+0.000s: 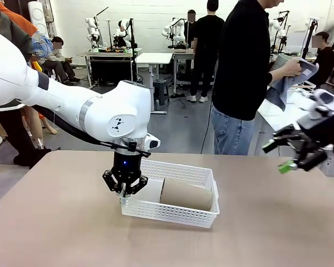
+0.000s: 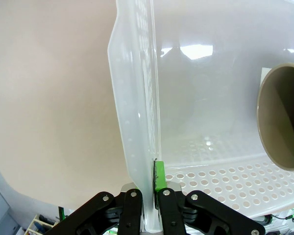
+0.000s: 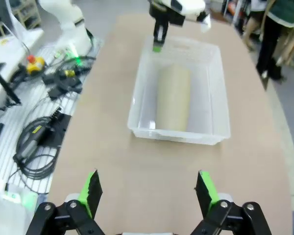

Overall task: Clean and organize the cups into the basket.
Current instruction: Pick up the Organizing basket and move it to the center of the table, then pick up the Reusable plastic cup from the right side of the table and place it inside the Organizing basket.

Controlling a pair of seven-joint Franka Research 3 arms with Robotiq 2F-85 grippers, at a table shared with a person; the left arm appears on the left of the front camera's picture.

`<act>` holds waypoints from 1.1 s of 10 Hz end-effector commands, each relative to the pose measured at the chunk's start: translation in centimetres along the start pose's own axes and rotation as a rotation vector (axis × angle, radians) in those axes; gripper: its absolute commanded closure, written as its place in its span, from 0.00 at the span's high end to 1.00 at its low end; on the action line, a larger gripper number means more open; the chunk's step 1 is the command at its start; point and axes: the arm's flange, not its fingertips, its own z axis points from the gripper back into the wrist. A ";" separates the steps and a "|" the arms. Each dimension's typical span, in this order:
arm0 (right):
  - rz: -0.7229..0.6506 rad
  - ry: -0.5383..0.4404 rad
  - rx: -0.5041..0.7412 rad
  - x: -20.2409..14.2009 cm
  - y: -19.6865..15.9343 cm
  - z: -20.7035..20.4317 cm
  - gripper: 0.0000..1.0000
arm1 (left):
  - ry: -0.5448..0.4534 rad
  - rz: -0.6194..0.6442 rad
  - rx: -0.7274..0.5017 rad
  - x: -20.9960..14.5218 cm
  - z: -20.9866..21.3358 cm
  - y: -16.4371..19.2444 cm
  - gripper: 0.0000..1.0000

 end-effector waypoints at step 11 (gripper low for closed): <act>-0.240 -0.396 -0.151 -13.9 3.6 7.1 1.00 | 0.000 -0.012 0.007 0.0 -0.3 0.0 0.00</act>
